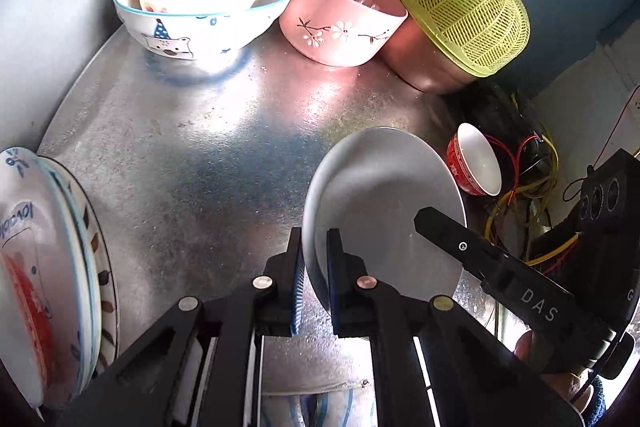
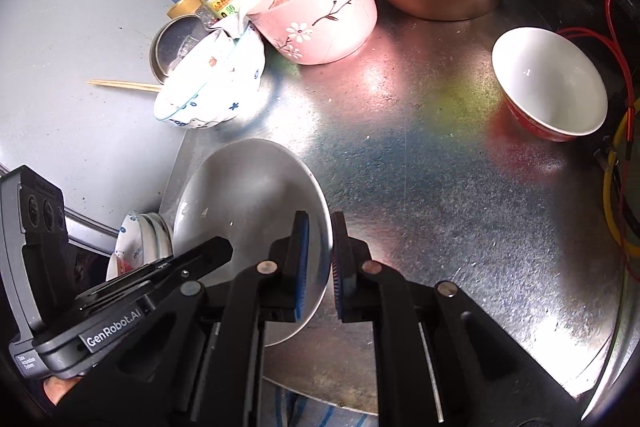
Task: Organize plates and bowls
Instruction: 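Carry the bowl to the plate stack and set it against the previous bowl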
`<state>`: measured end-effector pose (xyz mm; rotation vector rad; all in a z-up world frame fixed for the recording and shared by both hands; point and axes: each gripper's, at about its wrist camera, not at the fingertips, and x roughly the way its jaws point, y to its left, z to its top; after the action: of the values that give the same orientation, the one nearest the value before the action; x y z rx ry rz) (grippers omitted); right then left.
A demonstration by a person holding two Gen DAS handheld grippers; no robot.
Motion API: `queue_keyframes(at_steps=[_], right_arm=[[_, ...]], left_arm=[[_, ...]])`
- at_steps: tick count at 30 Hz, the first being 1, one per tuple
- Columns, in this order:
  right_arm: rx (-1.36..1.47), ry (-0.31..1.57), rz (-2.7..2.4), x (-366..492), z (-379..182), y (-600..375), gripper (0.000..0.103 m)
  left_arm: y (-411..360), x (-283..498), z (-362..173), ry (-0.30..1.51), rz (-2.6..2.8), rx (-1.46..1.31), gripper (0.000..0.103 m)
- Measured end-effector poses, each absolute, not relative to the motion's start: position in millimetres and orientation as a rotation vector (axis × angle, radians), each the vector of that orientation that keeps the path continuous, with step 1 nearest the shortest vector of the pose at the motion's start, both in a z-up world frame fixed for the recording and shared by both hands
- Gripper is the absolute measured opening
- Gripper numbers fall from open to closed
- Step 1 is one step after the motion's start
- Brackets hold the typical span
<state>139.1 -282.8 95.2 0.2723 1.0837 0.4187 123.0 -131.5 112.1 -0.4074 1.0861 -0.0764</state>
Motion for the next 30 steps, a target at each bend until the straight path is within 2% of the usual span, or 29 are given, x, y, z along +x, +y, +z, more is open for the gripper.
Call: queue_keyframes(at_steps=[12, 30], right_arm=[[0.231, 1.049, 0.571, 100, 129, -217, 0.011], [0.085, 1.081, 0.785, 50, 122, -79, 0.011]], left_arm=[[-70, 49, 153, 0.994, 0.064, -0.466, 0.008], [40, -35, 159, 0.933, 0.321, -0.527, 0.008]])
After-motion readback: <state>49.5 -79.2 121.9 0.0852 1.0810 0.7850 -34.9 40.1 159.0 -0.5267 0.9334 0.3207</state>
